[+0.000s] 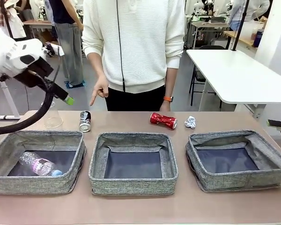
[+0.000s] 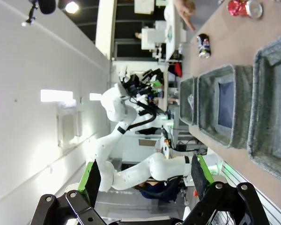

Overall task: Sort the waste into the appropriate baskets.
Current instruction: Pick up the waste item pointed out by the person.

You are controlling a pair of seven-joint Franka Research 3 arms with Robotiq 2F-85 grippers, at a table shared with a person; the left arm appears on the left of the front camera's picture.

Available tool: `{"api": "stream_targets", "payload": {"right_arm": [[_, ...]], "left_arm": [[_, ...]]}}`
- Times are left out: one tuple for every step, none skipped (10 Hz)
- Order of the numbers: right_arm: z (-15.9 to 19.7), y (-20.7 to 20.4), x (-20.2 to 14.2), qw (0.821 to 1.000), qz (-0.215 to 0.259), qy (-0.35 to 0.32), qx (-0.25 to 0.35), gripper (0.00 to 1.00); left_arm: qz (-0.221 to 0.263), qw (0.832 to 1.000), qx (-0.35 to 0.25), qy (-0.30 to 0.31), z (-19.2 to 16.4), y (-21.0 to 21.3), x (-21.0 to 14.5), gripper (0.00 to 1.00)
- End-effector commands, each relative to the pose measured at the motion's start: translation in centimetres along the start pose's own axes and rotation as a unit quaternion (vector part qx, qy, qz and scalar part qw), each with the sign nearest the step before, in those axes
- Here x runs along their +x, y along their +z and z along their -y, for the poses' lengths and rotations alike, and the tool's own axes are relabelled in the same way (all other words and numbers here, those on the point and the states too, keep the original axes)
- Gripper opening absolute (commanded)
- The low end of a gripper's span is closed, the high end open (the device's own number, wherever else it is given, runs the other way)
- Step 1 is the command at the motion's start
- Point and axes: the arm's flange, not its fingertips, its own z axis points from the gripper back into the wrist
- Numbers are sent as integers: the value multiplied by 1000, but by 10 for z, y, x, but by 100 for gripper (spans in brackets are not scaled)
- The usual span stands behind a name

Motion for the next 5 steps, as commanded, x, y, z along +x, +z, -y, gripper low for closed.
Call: {"api": "stream_targets", "payload": {"right_arm": [[-8, -1, -1, 1000, 1, -11, 4, 100], [-8, -1, -1, 1000, 1, -11, 4, 100], [-8, -1, -1, 1000, 1, -11, 4, 100], [-8, -1, -1, 1000, 1, -11, 4, 100], [-8, -1, -1, 1000, 1, -11, 4, 100]], "left_arm": [[45, 998, -53, 1, -14, 47, -13, 100], [45, 998, -53, 1, -14, 47, -13, 100], [45, 998, -53, 1, -14, 47, -13, 100], [33, 999, -33, 10, -12, 28, -8, 100], [-33, 985, -8, 171, -20, 49, -18, 100]]}}
